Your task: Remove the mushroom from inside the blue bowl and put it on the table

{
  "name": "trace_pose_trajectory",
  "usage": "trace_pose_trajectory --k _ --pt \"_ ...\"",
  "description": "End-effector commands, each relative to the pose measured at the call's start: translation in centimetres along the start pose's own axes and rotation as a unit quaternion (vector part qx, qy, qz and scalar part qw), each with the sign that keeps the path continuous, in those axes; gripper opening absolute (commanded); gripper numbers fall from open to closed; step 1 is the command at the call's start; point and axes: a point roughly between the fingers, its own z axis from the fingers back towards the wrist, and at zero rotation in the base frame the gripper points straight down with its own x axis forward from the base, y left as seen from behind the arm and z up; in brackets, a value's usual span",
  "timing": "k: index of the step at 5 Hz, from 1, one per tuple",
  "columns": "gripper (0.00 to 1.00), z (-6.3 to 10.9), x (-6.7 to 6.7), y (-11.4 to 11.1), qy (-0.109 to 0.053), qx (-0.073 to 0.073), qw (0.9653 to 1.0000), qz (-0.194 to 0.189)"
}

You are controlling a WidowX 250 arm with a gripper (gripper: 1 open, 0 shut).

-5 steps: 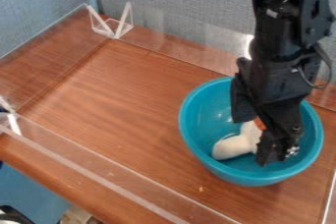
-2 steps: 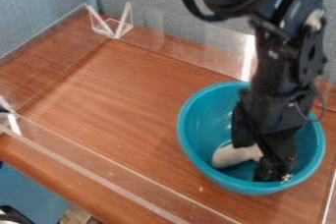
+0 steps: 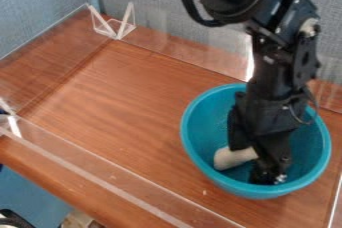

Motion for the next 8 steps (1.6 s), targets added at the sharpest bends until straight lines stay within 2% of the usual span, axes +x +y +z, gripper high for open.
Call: trace_pose_trajectory --k 1,4,5,8 --pt "1.00 0.5 -0.7 1.4 -0.003 0.011 0.9998 0.015" --pt "1.00 0.7 -3.9 5.3 0.012 0.019 0.9972 0.072" --pt "1.00 0.7 -3.7 5.9 0.012 0.020 0.9967 0.078" --pt "1.00 0.4 -1.3 6.6 0.003 0.019 0.9970 0.075"
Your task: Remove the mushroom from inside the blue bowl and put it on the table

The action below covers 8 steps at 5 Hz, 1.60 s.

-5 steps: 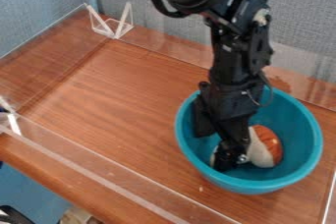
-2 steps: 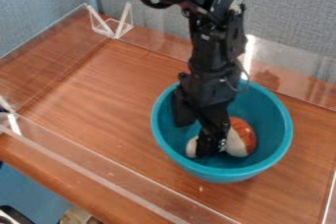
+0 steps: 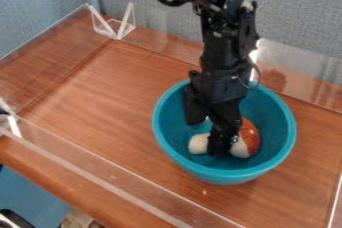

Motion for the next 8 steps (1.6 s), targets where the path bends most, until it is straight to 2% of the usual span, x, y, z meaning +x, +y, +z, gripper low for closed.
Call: trace_pose_trajectory --k 1,4,5,7,8 --pt "1.00 1.1 1.4 0.5 -0.025 0.012 0.9996 -0.002" --pt "1.00 0.7 2.6 0.6 -0.028 0.010 0.9995 -0.008" --pt "0.00 0.6 2.7 0.6 -0.028 0.009 0.9995 -0.012" --pt "0.00 1.0 2.8 0.0 -0.032 0.008 0.9993 -0.021" --pt "0.00 2.2 2.5 0.5 -0.040 0.012 0.9991 -0.006"
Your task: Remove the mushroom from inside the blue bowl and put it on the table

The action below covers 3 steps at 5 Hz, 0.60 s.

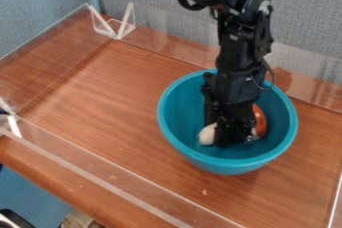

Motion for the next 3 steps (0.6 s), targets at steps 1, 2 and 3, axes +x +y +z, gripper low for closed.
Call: trace_pose_trajectory --k 1,2,3 --pt "0.00 3.8 0.4 1.1 -0.049 0.024 0.9984 0.017" --pt "0.00 5.9 -0.4 2.0 -0.062 0.032 0.9969 0.036" --pt "0.00 8.3 -2.8 5.5 -0.050 0.055 0.9931 0.090"
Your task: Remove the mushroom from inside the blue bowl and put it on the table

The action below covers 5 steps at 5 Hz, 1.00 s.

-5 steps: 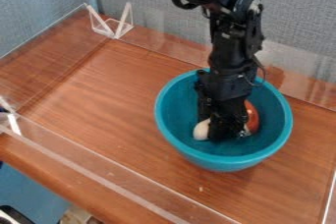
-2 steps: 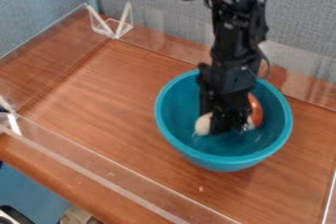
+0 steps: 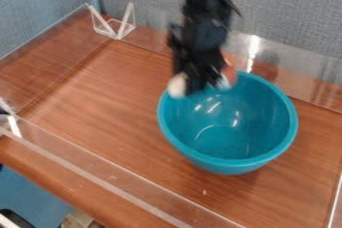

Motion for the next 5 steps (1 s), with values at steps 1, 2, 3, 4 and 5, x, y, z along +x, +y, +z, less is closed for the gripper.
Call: trace_pose_trajectory --k 1,2,3,4,5 --pt "0.00 2.8 -1.9 4.6 -0.014 0.032 0.9977 0.058" --pt "0.00 1.5 -4.6 6.7 0.006 0.028 0.9966 0.078" --pt "0.00 0.2 -6.0 7.5 0.027 0.028 0.9959 0.082" --pt "0.00 -1.0 -6.5 7.8 0.041 0.028 0.9954 0.082" --pt "0.00 -2.3 -6.7 7.9 0.053 0.028 0.9950 0.081"
